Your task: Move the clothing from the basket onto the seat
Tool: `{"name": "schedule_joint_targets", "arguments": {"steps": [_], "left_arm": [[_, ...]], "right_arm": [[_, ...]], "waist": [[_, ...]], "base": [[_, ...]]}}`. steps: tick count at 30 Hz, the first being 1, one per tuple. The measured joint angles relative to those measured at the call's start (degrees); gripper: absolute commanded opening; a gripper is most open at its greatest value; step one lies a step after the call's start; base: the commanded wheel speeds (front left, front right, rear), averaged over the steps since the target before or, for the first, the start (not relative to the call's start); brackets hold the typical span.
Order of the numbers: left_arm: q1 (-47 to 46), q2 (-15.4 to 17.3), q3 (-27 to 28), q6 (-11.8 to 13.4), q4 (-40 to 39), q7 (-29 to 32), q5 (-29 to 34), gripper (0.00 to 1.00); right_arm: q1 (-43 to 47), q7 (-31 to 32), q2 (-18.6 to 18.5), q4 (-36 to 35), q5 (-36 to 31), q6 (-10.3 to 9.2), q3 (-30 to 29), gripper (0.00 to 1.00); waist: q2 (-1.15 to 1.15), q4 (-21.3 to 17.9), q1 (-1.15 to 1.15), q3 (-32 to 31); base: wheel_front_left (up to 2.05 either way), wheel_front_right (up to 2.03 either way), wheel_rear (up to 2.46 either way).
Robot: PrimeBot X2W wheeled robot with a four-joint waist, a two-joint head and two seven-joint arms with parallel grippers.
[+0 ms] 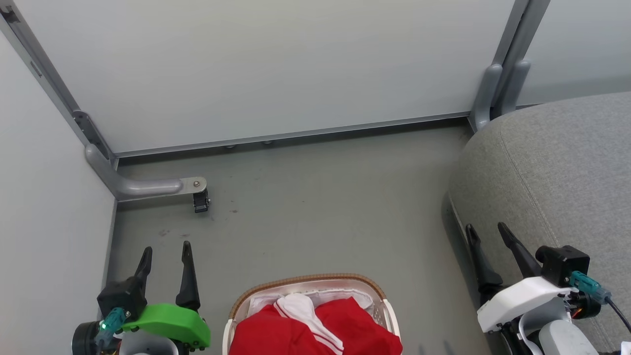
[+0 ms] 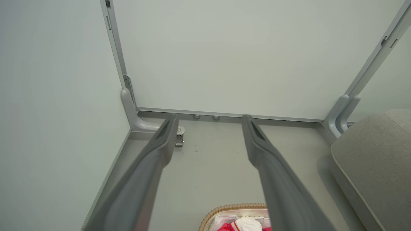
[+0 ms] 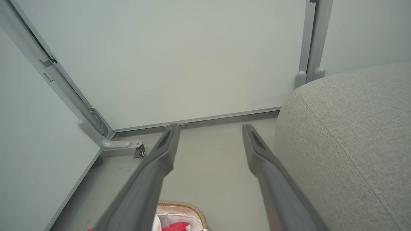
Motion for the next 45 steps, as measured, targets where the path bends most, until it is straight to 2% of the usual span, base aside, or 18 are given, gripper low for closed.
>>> {"name": "schedule_joint_targets", "arguments": {"steps": [13, 21, 33, 45], "left_arm": [[0.74, -0.42, 0.20, -0.81, 0.09, -1.67, 6.16, 1.00], [0.49, -1.21, 0.48, -2.29, 2.56, -2.45, 7.97, 1.00], [-7.15, -1.59, -2.78, -5.30, 11.72, -3.75, 10.71, 1.00], [-16.53, -1.63, -7.24, -6.51, 22.63, -3.86, 10.49, 1.00]], "right_arm": [[0.18, -1.55, 0.93, 0.90, -5.94, 0.01, -1.23, 1.00], [-0.66, -2.42, 1.19, 1.24, -9.06, 0.01, -0.13, 1.00], [-5.95, -3.66, 1.07, 0.27, -12.20, 0.03, 2.38, 1.00], [-11.18, -3.67, 1.99, -0.94, -11.63, 0.04, 3.63, 1.00]], "waist": [[0.00, -0.35, 0.00, 0.16], [0.00, -0.86, 0.00, 2.60], [0.00, -2.96, 0.00, 11.57], [0.00, -6.61, 0.00, 22.43]], "base": [[0.00, 0.00, 0.00], [0.00, 0.00, 0.00], [0.00, 0.00, 0.00], [0.00, 0.00, 0.00]]}}
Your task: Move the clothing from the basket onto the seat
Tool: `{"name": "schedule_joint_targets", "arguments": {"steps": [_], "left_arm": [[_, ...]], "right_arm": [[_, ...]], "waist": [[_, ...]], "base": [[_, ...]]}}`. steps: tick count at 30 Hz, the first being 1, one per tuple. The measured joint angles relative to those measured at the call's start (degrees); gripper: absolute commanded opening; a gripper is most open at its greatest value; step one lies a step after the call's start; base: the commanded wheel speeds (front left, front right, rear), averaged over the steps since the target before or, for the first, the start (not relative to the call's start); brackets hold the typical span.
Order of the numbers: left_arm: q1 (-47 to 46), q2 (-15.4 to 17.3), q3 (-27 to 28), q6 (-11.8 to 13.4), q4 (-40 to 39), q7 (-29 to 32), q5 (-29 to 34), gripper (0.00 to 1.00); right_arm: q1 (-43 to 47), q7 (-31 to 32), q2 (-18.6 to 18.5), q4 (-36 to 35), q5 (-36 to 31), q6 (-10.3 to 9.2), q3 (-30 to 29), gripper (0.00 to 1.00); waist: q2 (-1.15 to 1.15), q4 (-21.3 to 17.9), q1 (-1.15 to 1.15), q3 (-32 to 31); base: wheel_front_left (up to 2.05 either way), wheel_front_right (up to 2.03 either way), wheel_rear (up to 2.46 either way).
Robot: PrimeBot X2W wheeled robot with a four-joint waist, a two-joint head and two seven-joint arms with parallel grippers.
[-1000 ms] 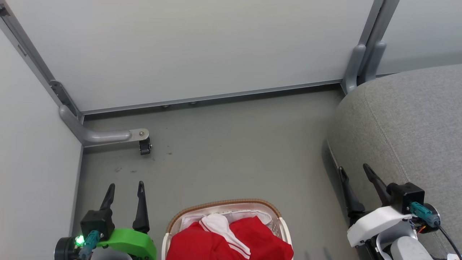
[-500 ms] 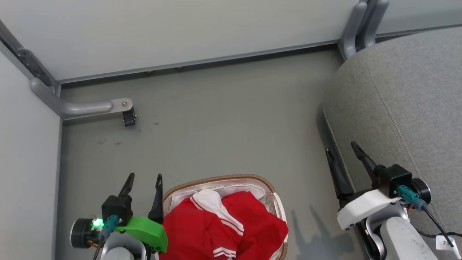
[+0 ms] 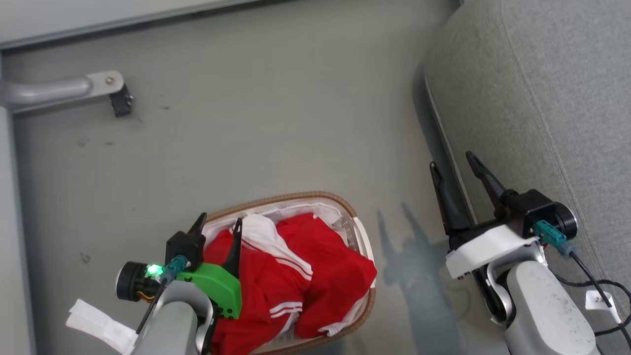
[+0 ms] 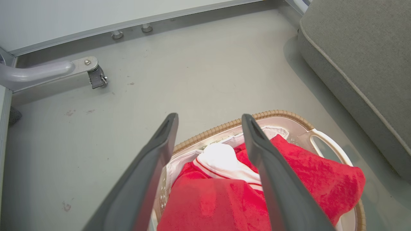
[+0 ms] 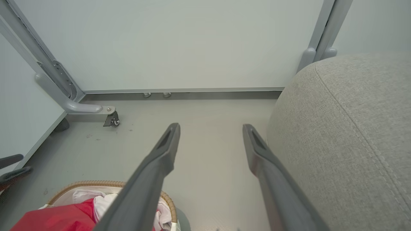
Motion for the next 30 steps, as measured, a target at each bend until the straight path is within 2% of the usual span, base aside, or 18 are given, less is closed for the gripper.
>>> {"name": "schedule_joint_targets", "arguments": {"steps": [5, 12, 17, 27, 30], "left_arm": [[-4.54, 0.33, -0.78, -0.05, 7.05, 0.00, -0.77, 1.00], [-10.57, 2.44, -6.66, -0.10, 19.61, 0.01, 1.08, 1.00], [-14.62, 3.28, -10.18, -0.10, 27.13, 2.74, 3.15, 1.00], [-18.51, 4.28, -13.81, -0.10, 32.17, 12.74, 3.52, 1.00], [-19.26, 4.80, -13.28, 0.21, 32.47, 14.79, 2.74, 1.00]], "right_arm": [[-1.87, 0.00, 0.74, -0.92, 1.54, 0.00, 0.52, 1.00], [-3.05, 0.00, 1.22, -1.36, 2.46, 0.00, 1.99, 1.00], [-3.71, 0.00, 1.27, -1.36, 4.89, 0.00, 3.94, 1.00], [-4.55, -0.01, 1.31, -2.05, 7.93, 0.00, 5.78, 1.00], [-5.15, 0.00, 1.31, -2.34, 8.54, 0.00, 6.04, 1.00]], "waist": [[0.00, -1.87, 0.00, 4.45], [0.00, -4.78, 0.00, 9.99], [0.00, -7.27, 0.01, 12.78], [0.00, -10.96, 0.00, 16.88], [0.00, -11.61, 0.00, 18.13]], "base": [[0.00, 0.00, 0.00], [0.00, 0.00, 0.00], [0.00, 0.00, 0.00], [0.00, 0.00, 0.00], [0.00, 0.00, 0.00]]}}
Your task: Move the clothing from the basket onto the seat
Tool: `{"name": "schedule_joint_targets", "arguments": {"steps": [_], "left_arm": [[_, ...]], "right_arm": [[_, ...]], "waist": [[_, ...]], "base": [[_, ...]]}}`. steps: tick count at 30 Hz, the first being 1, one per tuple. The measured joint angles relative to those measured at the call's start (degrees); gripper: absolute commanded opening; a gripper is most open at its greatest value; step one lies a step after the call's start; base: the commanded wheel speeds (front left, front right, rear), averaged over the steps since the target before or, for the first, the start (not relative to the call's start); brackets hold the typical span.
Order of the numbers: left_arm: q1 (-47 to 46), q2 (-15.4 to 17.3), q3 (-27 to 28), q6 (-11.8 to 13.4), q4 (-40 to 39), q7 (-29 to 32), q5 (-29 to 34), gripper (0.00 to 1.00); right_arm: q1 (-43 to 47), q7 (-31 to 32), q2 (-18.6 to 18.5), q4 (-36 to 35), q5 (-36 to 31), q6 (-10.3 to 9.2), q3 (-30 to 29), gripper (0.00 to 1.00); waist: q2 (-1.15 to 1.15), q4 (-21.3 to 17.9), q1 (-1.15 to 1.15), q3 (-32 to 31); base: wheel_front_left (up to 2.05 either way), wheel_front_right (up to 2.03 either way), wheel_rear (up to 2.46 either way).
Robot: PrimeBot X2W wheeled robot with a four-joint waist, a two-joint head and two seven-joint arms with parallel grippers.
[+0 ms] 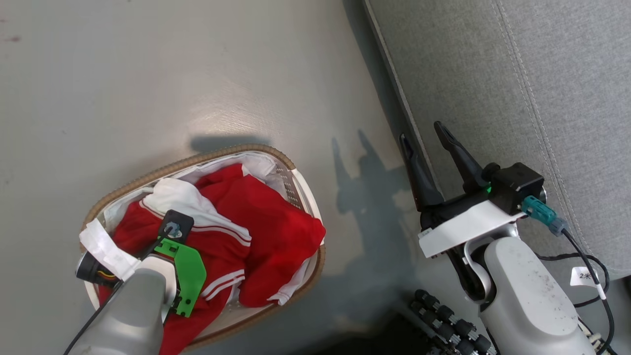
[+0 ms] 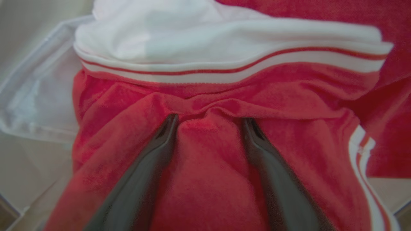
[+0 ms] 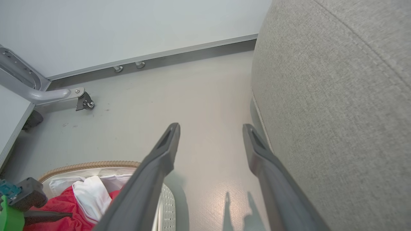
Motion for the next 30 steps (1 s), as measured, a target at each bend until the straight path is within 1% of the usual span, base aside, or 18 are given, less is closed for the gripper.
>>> {"name": "schedule_joint_targets", "arguments": {"steps": [7, 8, 9, 12, 18, 24, 30], "left_arm": [[-0.41, 0.00, -0.77, 0.54, 0.45, 2.13, 0.00, 1.00], [-0.41, -0.01, -0.77, 0.54, 0.47, 2.41, -0.13, 0.39], [-0.40, -0.05, -0.82, 0.54, 0.53, 2.59, -0.37, 0.00], [-0.32, -0.24, -0.93, 0.53, 0.58, 1.88, -0.64, 0.00], [1.23, -1.31, 0.19, 0.60, 0.60, -3.52, -3.13, 0.00], [4.66, -2.86, 0.99, 0.86, 0.64, -9.56, -5.37, 0.00], [7.86, -4.00, 1.30, 0.57, -0.37, -13.43, -7.45, 0.00]], "right_arm": [[-0.93, -0.01, 0.05, -0.12, 0.64, 0.00, 0.52, 1.00], [-1.12, 0.00, 0.05, -0.12, 0.71, 0.00, 0.59, 1.00], [-1.29, 0.00, 0.05, -0.12, 0.79, 0.00, 0.65, 1.00], [-1.32, -0.01, 0.07, 0.01, 0.86, 0.00, 0.78, 1.00], [-1.20, -0.01, 0.12, 1.40, 0.02, 0.00, 0.81, 1.00], [0.08, -0.01, 0.12, 2.57, -1.09, 0.00, 0.19, 1.00], [2.31, -0.01, 0.16, 3.64, -2.48, 0.00, -0.73, 1.00]], "waist": [[0.00, -1.32, 0.00, 2.10], [0.00, -1.43, 0.00, 2.21], [0.00, -1.54, 0.00, 2.27], [0.00, -1.60, 0.00, 1.81], [0.00, -1.24, 0.00, -0.89], [0.00, -0.71, 0.00, -5.71], [0.00, 0.33, 0.00, -11.38]], "base": [[0.00, 0.00, 0.00], [0.00, 0.00, 0.00], [0.00, 0.00, 0.00], [0.00, 0.00, 0.00], [0.00, 0.00, 0.00], [0.00, 0.00, 0.00], [0.00, 0.00, 0.00]]}}
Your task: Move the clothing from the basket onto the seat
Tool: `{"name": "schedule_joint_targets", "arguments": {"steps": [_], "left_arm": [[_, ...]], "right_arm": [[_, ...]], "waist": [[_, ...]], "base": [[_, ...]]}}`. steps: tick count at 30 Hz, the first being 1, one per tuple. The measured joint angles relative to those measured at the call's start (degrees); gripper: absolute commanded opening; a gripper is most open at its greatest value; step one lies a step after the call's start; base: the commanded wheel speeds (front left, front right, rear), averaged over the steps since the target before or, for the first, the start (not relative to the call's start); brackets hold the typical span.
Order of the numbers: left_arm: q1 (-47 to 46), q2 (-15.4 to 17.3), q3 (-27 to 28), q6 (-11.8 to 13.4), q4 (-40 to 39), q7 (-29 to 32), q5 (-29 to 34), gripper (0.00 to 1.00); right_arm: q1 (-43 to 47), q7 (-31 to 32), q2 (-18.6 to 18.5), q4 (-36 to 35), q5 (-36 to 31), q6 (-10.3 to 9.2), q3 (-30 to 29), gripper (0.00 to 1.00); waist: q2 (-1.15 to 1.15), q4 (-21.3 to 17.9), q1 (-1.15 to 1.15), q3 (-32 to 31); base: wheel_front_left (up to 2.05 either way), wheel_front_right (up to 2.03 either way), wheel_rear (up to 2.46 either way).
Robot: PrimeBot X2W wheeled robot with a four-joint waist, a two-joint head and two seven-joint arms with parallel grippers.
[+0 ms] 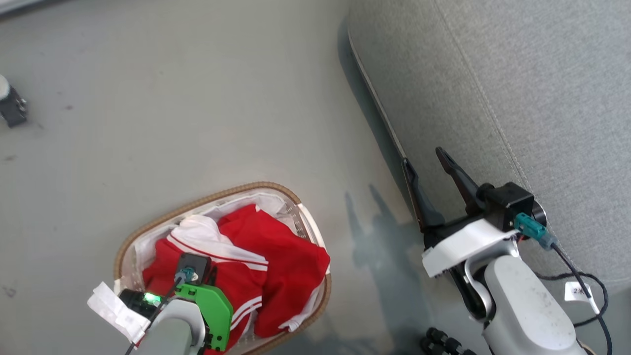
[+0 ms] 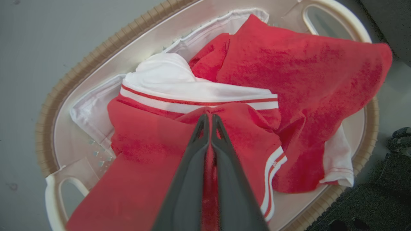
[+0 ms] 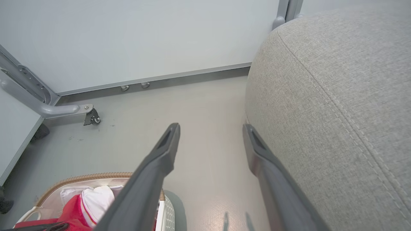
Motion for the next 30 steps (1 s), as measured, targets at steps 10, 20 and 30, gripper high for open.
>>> {"name": "schedule_joint_targets", "arguments": {"steps": [10, 20, 30], "left_arm": [[6.13, -0.68, -1.14, -0.46, -13.19, -1.26, -3.50, 0.00], [14.40, -0.74, -0.37, 0.08, -26.87, -1.25, -6.77, 0.00], [17.16, -0.77, 1.38, 0.54, -41.35, -1.25, -8.97, 0.00]], "right_arm": [[4.77, 0.00, -0.05, 1.63, -2.46, 0.00, -2.03, 1.00], [9.92, 0.00, -1.34, 2.30, -3.32, 0.00, -1.97, 1.00], [14.22, 0.00, -2.13, 3.27, -3.03, 0.00, 0.11, 1.00]], "waist": [[0.00, 3.76, 0.00, -9.80], [0.00, 8.12, 0.00, -18.61], [0.00, 11.64, 0.00, -26.19]], "base": [[0.00, 0.00, 0.00], [0.00, 0.00, 0.00], [0.00, 0.00, 0.00]]}}
